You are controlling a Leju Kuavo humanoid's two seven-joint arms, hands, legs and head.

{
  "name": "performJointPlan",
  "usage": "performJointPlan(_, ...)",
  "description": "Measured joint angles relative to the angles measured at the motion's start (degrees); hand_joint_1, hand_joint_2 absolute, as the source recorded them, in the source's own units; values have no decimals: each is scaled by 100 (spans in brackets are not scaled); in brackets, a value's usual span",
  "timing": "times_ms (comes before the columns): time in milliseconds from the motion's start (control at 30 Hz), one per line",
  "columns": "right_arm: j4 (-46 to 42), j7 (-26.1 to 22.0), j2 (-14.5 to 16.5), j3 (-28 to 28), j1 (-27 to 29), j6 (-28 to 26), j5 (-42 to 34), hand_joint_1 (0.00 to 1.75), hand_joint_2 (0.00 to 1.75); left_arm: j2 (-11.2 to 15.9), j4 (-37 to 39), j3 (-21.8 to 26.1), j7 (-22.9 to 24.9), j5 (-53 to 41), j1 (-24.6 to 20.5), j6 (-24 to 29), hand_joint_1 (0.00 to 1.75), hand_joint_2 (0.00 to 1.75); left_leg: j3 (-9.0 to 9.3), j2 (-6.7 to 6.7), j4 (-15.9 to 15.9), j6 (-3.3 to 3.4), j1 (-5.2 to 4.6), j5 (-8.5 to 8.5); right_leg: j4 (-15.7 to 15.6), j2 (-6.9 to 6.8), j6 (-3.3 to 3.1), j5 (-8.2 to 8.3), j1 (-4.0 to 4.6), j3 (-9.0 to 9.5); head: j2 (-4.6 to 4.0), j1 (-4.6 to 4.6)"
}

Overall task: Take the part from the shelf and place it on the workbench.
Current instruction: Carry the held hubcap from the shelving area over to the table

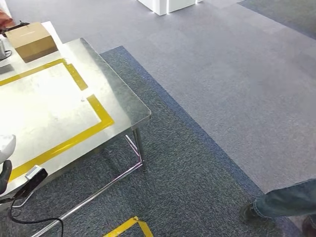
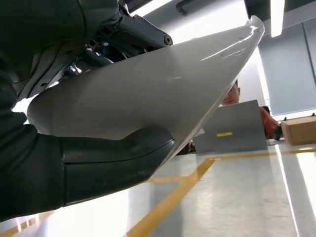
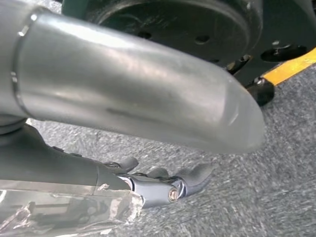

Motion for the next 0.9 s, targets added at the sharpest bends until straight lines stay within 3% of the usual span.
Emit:
performJointPlan(33, -1, -1, 2, 0, -2, 1, 0, 0, 0, 4, 1, 1, 1, 0, 4, -1, 175, 175, -20, -71, -5, -40, 15, 12, -14, -76, -29, 12, 1, 18, 0, 3)
performJointPlan(67, -2, -2, 4, -1, -6, 1, 1, 0, 0, 6, 2, 1, 1, 0, 10, -2, 175, 175, -40, -49, 16, -74, 18, -4, -42, -153, -63, 27, -4, 34, 1, -2)
performJointPlan(133, -4, -9, 8, -1, -7, 1, 0, 0, 0, 18, 5, 0, 11, 0, -13, -10, 175, 175, -195, 228, 331, -135, 8, -218, -109, -338, -141, 50, -18, 71, 1, -42)
performJointPlan(200, -4, -13, 8, -1, 7, 3, -5, 0, 0, 24, 15, -11, 33, 0, -42, -34, 175, 175, -546, 558, 1058, -193, 21, -590, -125, -528, -187, 40, 0, 85, 0, -80)
performJointPlan(267, -4, -13, 8, -1, 17, 5, -10, 0, 0, 19, 34, -33, 53, -1, -36, -51, 175, 175, -791, 644, 1558, -233, 46, -726, -124, -706, -193, 19, 11, 87, 0, -81)
performJointPlan(333, -4, -13, 9, -1, 13, 5, -10, 0, 0, 16, 48, -56, 63, -2, -28, -51, 175, 175, -632, 692, 1270, -244, 58, -462, -122, -863, -177, -5, 12, 108, 1, -82)
performJointPlan(400, -4, -13, 10, -1, 9, 5, -9, 0, 0, 18, 50, -69, 73, -2, -34, -50, 175, 175, -211, 971, 510, -220, 30, -120, -113, -1000, -136, -45, 35, 155, 1, -86)
performJointPlan(467, -4, -13, 12, -1, 9, 5, -9, 0, 0, 21, 55, -82, 75, -2, -42, -44, 175, 175, 30, 1216, 51, -148, -11, -18, -98, -1128, -80, -95, 78, 195, 0, -81)
performJointPlan(500, -4, -15, 13, -1, 8, 5, -8, 0, 0, 23, 62, -89, 65, -2, -35, -40, 175, 175, 39, 1225, 0, -111, -31, -41, -95, -1199, -53, -115, 93, 211, 0, -77)
performJointPlan(533, -4, -20, 13, -1, 4, 5, -8, 0, 0, 26, 69, -95, 44, -2, -21, -35, 175, 175, 29, 1140, -4, -69, -28, -35, -98, -1271, -27, -131, 95, 230, 0, -73)
performJointPlan(567, -4, -35, 13, -1, 0, 4, -7, 0, 0, 31, 76, -100, 6, 3, -4, -27, 175, 175, 26, 1072, -15, -37, -20, -26, -83, -1259, 7, -161, 86, 234, 0, -73)
performJointPlan(633, -4, -99, 13, -3, -5, 4, -12, 0, 0, 49, 86, -114, -115, 33, -1, 3, 175, 175, 29, 956, -38, 35, 6, -2, 205, -973, 74, -367, 57, 114, 0, -49)
performJointPlan(700, -4, -159, 13, -7, 4, 7, -17, 0, 0, 69, 98, -149, -259, 91, -9, 39, 175, 175, 20, 858, -40, 82, 16, 5, 965, -626, 108, -741, 34, -259, 1, -15)
performJointPlan(767, -4, -172, 13, -7, 17, 20, -13, 0, 0, 88, 119, -203, -347, 136, -9, 54, 175, 175, 16, 762, -37, 92, 13, 4, 1610, -549, 113, -932, 28, -624, 1, -11)
performJointPlan(800, -4, -173, 13, -7, 20, 29, -9, 0, 0, 97, 131, -228, -363, 145, -12, 53, 175, 175, 21, 724, -36, 90, 12, 3, 1637, -545, 108, -854, 28, -677, 1, -10)
performJointPlan(833, -4, -174, 13, -7, 19, 38, -8, 0, 0, 103, 139, -248, -368, 151, -16, 52, 175, 175, 31, 693, -35, 84, 12, -1, 1423, -545, 99, -662, 26, -615, 1, -10)
performJointPlan(900, -3, -179, 13, -7, 10, 46, -7, 0, 0, 111, 149, -271, -369, 153, -32, 51, 175, 175, 58, 648, -30, 56, 7, -19, 613, -533, 68, -203, 22, -281, 1, -9)
